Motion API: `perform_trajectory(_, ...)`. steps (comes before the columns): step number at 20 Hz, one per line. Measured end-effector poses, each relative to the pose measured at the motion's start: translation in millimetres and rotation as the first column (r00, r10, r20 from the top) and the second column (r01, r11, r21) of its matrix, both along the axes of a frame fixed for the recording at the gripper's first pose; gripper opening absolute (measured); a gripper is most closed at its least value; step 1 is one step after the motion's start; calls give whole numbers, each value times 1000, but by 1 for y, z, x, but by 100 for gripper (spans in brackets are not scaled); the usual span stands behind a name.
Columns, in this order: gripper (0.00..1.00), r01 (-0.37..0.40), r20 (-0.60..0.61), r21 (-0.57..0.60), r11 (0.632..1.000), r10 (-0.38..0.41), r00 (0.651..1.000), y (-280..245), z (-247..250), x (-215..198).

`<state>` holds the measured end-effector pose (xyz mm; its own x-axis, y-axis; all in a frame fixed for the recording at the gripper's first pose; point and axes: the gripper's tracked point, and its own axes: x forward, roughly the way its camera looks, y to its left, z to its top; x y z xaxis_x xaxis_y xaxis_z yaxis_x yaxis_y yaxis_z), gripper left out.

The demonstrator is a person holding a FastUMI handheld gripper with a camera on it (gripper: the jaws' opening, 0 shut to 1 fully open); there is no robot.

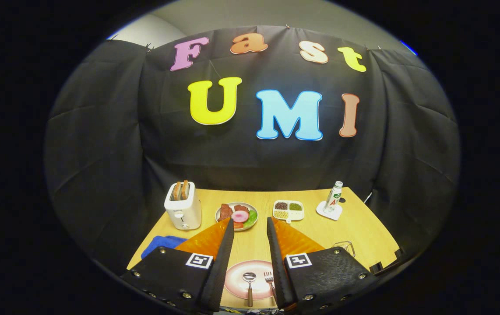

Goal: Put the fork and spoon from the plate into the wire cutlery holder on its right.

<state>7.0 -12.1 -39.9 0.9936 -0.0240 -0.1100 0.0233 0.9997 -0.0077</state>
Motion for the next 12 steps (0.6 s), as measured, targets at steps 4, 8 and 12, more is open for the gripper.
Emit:
perform_trajectory(4, 47, 35, -126, -29, 999, -38, 991, -10, -44, 6)
perform_trajectory(8, 47, 80, -290, -65, 995, -95, 952, -27, -98, 6)
perform_trajectory(12, 47, 123, -457, -88, 989, -149, 877, -43, -154, -3)
